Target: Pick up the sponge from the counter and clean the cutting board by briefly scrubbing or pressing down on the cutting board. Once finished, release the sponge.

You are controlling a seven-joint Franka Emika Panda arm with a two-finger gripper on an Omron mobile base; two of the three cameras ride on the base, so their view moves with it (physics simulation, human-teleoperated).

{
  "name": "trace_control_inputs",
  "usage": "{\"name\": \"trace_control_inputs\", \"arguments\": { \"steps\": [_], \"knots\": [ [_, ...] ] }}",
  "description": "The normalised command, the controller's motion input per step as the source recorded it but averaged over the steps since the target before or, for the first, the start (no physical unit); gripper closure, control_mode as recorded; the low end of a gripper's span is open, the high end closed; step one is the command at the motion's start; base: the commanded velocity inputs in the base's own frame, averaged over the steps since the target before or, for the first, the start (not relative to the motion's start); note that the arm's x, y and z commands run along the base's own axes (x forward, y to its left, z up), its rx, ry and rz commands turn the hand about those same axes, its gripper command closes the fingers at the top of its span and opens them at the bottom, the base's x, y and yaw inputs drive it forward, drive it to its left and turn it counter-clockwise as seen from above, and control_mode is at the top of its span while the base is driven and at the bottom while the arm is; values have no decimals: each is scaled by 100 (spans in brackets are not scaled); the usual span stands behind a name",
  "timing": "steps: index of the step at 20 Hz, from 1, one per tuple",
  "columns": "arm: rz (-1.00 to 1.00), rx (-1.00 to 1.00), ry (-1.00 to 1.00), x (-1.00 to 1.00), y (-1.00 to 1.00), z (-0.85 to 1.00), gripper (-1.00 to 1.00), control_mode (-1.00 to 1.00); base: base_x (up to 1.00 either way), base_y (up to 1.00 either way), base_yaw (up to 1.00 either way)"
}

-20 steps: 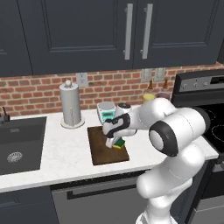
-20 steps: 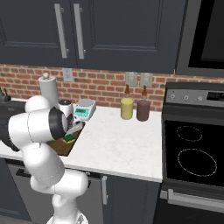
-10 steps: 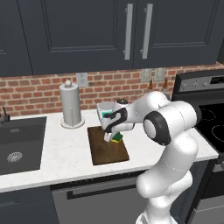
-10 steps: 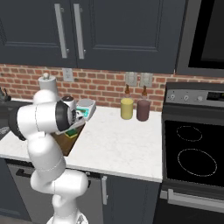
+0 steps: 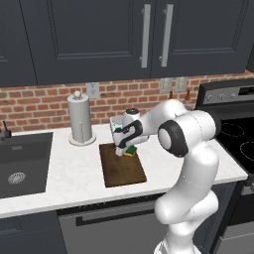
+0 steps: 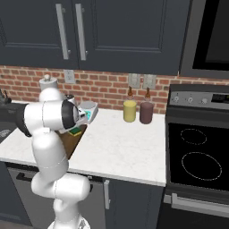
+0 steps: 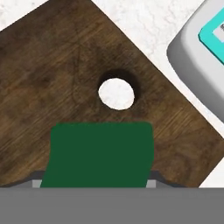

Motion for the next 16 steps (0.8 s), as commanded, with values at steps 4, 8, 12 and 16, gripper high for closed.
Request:
{"name": "trace_control_inputs", "arguments": {
  "steps": [4,8,12,16],
  "knots": [
    [0,0,0,23,0,0,100,-100,0,0,0],
    [1,0,0,11,6,0,100,-100,0,0,0],
    [3,0,-3,3,16,0,100,-100,0,0,0],
    [3,0,-3,0,19,-2,100,-100,0,0,0]
  ]
}}
